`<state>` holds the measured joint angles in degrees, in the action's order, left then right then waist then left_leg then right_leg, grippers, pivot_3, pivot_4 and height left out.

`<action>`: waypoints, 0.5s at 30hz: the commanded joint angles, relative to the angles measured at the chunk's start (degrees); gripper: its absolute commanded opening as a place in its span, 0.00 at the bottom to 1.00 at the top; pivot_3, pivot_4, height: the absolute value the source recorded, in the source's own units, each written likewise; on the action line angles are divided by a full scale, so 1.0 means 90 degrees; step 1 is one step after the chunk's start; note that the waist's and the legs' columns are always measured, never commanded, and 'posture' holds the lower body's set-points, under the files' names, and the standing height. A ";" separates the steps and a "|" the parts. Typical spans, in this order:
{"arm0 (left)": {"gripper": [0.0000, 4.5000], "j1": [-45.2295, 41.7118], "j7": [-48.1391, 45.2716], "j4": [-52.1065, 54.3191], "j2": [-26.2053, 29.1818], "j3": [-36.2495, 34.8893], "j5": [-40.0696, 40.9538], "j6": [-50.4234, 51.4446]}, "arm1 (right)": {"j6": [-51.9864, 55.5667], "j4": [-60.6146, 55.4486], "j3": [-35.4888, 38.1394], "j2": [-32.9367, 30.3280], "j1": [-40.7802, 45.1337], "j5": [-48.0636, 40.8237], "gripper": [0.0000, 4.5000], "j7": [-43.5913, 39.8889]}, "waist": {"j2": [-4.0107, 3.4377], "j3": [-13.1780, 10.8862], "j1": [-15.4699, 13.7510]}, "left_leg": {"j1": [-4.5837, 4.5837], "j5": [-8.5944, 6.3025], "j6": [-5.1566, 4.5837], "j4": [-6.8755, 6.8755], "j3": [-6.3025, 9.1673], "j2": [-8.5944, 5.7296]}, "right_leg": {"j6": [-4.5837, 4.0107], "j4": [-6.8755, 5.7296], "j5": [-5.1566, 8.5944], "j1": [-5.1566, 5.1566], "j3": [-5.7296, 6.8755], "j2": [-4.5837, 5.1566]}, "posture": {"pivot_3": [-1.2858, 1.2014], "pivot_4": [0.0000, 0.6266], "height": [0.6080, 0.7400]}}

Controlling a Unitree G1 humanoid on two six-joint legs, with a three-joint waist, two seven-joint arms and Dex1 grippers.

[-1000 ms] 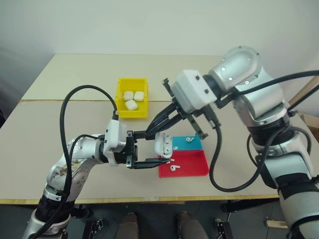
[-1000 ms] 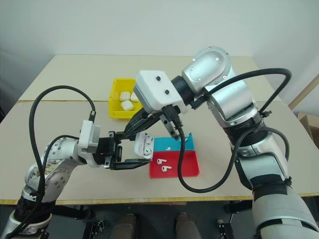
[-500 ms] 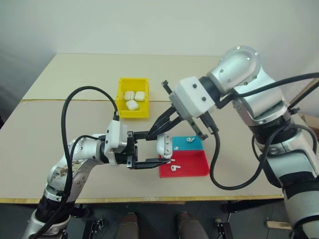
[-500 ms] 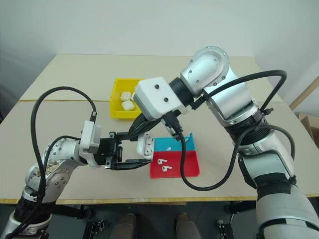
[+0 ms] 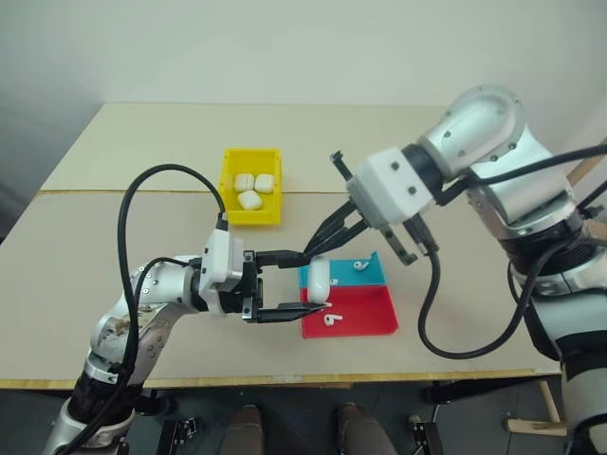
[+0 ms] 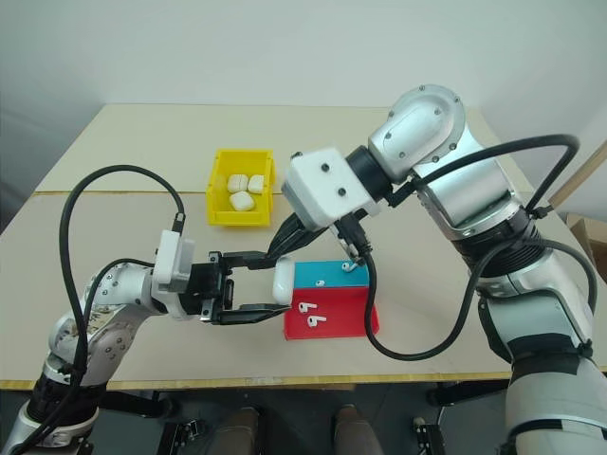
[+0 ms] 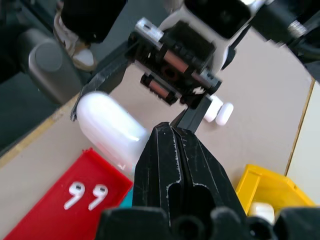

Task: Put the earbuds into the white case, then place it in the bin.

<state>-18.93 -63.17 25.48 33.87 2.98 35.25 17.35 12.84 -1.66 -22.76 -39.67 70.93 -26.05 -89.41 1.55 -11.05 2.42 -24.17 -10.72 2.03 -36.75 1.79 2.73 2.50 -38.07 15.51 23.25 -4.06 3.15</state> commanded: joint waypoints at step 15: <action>0.62 -0.1857 0.4528 -0.2709 -0.1168 0.0097 -0.3591 -0.0201 | 0.1623 -0.2103 0.2763 -0.0635 -0.3176 0.0015 0.00 0.3217 | 0.0005 0.0003 -0.0237 | -0.0006 0.0000 0.0000 -0.0011 0.0011 -0.0014 | 0.0005 0.0002 -0.0003 -0.0006 0.0005 0.0005 | 0.52 0.24 1.00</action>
<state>-34.10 -25.78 4.08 23.92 3.31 6.45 17.26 26.01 -16.14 -0.90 -44.45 43.23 -25.51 -63.30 1.59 -11.02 0.29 -24.25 -10.72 2.03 -36.84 1.89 2.57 2.56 -38.05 15.48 23.20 -4.02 3.22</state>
